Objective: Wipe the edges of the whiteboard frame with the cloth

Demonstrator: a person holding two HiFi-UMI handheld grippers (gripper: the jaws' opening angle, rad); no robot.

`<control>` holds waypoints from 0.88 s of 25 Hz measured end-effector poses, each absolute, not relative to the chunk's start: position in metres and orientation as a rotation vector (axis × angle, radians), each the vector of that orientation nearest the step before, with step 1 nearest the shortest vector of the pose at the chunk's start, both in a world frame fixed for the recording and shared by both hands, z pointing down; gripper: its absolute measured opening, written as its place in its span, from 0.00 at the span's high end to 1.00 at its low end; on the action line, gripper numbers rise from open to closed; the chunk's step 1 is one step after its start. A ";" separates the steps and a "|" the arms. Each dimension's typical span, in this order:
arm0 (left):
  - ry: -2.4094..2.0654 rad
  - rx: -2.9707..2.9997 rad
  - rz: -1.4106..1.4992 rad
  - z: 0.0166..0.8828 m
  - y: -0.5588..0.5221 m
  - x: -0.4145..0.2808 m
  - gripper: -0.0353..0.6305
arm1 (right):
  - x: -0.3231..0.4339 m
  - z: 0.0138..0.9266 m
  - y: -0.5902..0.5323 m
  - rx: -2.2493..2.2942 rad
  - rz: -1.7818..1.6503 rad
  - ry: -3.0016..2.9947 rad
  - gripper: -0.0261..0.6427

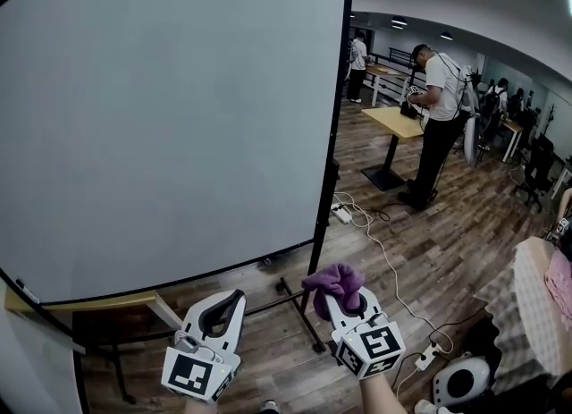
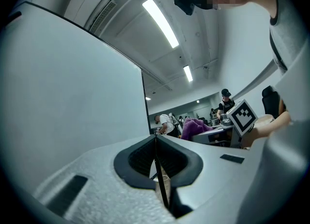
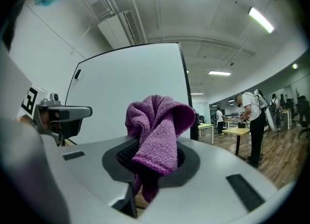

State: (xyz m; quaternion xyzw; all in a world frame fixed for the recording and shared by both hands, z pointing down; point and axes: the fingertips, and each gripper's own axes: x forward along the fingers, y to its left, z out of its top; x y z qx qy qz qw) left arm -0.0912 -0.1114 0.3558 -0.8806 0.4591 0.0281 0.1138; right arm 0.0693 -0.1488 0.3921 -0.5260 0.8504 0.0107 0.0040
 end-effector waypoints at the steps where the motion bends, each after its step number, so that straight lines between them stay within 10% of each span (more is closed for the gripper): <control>1: 1.366 -2.571 0.084 0.354 -0.108 -0.092 0.92 | 0.068 0.390 -0.147 -1.626 0.037 2.678 0.87; 22: 1.720 -2.331 0.068 0.347 0.004 -0.096 0.92 | 0.070 0.372 -0.074 -1.284 0.048 2.828 0.86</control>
